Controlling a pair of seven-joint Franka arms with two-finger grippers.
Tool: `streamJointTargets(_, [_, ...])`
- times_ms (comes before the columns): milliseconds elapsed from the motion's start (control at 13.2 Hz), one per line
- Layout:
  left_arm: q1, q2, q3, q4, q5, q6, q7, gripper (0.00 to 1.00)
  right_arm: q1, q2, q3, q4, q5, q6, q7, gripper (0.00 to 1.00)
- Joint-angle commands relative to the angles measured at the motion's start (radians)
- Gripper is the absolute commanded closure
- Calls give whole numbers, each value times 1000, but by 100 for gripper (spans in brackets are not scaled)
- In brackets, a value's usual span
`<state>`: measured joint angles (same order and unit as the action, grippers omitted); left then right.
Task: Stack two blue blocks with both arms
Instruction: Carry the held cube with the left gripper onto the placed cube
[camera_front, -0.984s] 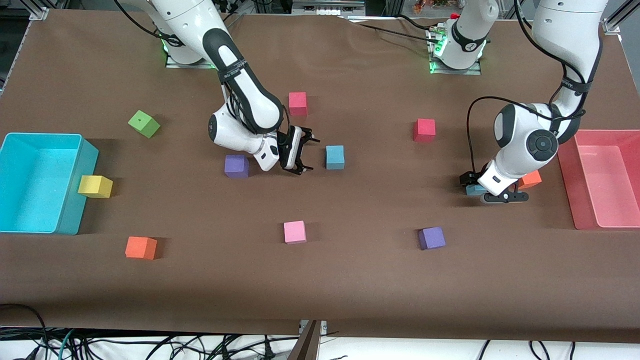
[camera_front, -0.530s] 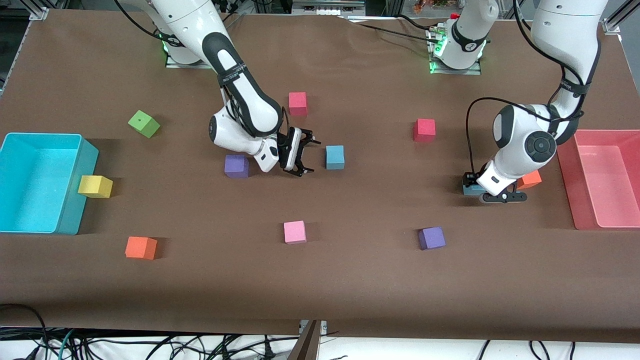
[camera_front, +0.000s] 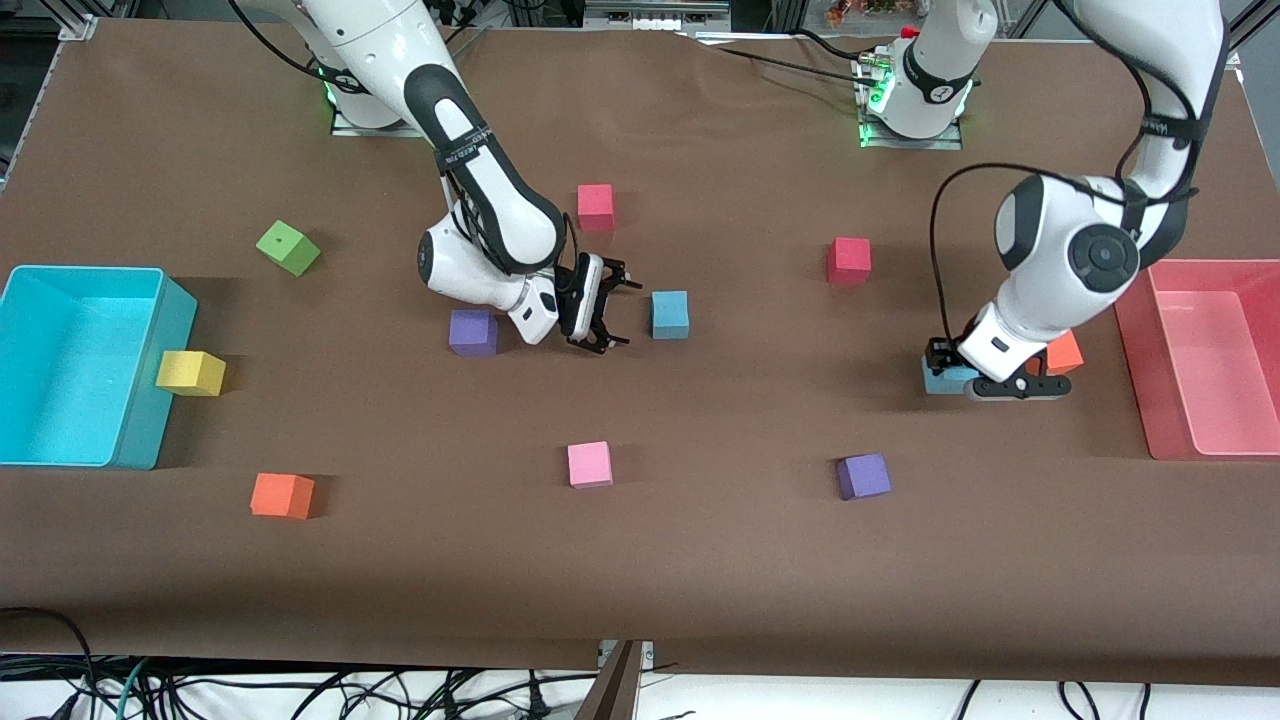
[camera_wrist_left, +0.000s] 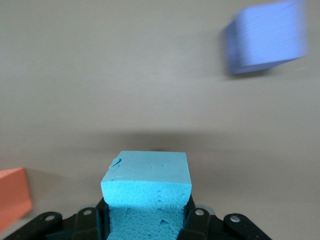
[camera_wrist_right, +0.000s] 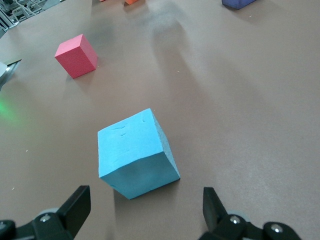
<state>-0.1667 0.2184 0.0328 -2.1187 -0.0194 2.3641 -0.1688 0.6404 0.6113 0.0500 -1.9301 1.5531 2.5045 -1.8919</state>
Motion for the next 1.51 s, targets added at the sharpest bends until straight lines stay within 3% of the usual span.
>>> streamJointTargets(0, [-74, -36, -63, 64, -27, -72, -142, 98, -10, 5, 7, 6, 25, -13, -33, 1])
streamJointTargets(378, [-272, 21, -80, 166, -62, -80, -385, 100, -19, 7, 7, -3, 24, -18, -64, 1])
streamJointTargets(681, [-416, 154, -80, 301, -119, -103, -555, 100, -21, 7, 5, -3, 25, -18, -64, 1])
streamJointTargets(832, [-477, 202, -79, 321, -111, -101, -645, 100, -21, 7, 5, -3, 25, -18, -67, 1])
streamJointTargets(1438, [-559, 292, -77, 364, -105, -92, -782, 100, -22, 7, 7, -3, 25, -19, -69, 1])
